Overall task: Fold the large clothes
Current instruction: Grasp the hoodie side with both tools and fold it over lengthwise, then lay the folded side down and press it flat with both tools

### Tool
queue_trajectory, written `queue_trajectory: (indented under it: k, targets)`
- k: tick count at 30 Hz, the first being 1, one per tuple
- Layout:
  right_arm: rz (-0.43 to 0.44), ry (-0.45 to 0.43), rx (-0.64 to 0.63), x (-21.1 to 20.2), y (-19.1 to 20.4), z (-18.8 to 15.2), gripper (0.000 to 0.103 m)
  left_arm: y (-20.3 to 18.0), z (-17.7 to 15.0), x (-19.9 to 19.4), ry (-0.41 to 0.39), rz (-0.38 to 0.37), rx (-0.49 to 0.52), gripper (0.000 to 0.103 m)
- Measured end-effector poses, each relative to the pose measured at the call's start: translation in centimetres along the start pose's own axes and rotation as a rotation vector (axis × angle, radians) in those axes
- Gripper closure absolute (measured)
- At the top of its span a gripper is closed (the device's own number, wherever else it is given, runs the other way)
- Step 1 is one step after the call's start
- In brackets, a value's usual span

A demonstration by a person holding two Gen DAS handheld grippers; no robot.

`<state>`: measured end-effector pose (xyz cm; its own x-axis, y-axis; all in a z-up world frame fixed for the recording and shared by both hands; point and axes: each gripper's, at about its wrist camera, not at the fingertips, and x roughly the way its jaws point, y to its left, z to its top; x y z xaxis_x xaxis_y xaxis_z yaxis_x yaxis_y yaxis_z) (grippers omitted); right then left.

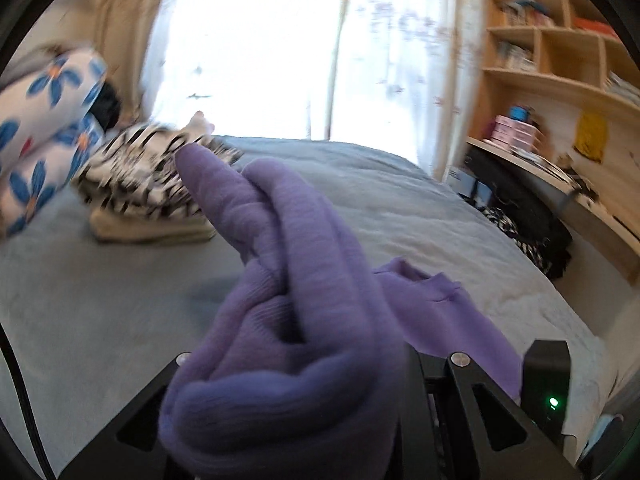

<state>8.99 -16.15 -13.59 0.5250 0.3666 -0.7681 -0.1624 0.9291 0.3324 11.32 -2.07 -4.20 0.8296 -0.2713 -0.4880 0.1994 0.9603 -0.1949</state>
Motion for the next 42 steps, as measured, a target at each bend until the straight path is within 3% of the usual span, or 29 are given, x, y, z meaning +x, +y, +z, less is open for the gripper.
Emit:
queue_trajectory:
  k: [2,11,15,18,20,23,25,28,31,37,42]
  targets:
    - [0.011,-0.004,0.032,-1.8,-1.2,-0.2,0.099,-2.2,0.7,0.2,-0.006,-0.025,0.031,0.087]
    - [-0.172,-0.151,0.282,-11.6,-13.2,-1.7,0.099,-13.8,0.5,4.8,0.052,-0.158,0.144,0.087]
    - [-0.262,-0.190,0.357,-13.8,-17.7,-2.7,0.098,-18.8,-2.2,8.7,0.125,-0.205,0.237,0.087]
    - [-0.291,-0.172,0.406,-14.0,-19.4,-3.6,0.098,-21.1,-5.7,12.8,0.237,-0.181,0.336,0.087]
    - [-0.302,-0.151,0.416,-13.7,-20.1,-3.7,0.098,-21.6,-7.5,14.7,0.300,-0.161,0.374,0.086]
    - [-0.296,-0.136,0.403,-13.1,-19.8,-3.8,0.098,-22.6,-8.5,14.4,0.260,-0.139,0.462,0.079]
    - [-0.287,-0.135,0.392,-13.1,-19.7,-3.8,0.098,-22.8,-8.4,14.0,0.273,-0.179,0.479,0.050]
    - [-0.274,-0.142,0.375,-13.5,-19.6,-3.2,0.098,-22.8,-8.2,13.1,0.283,-0.236,0.482,0.030]
    - [-0.266,-0.173,0.353,-14.4,-19.0,-2.3,0.098,-22.3,-7.8,12.1,0.282,-0.290,0.470,0.026]
    - [-0.243,-0.227,0.326,-16.7,-18.5,-0.3,0.098,-20.4,-5.9,10.1,0.355,-0.391,0.376,0.026]
    - [-0.189,-0.241,0.299,-17.8,-17.9,1.8,0.097,-15.9,-3.0,7.5,0.362,-0.430,0.226,0.025]
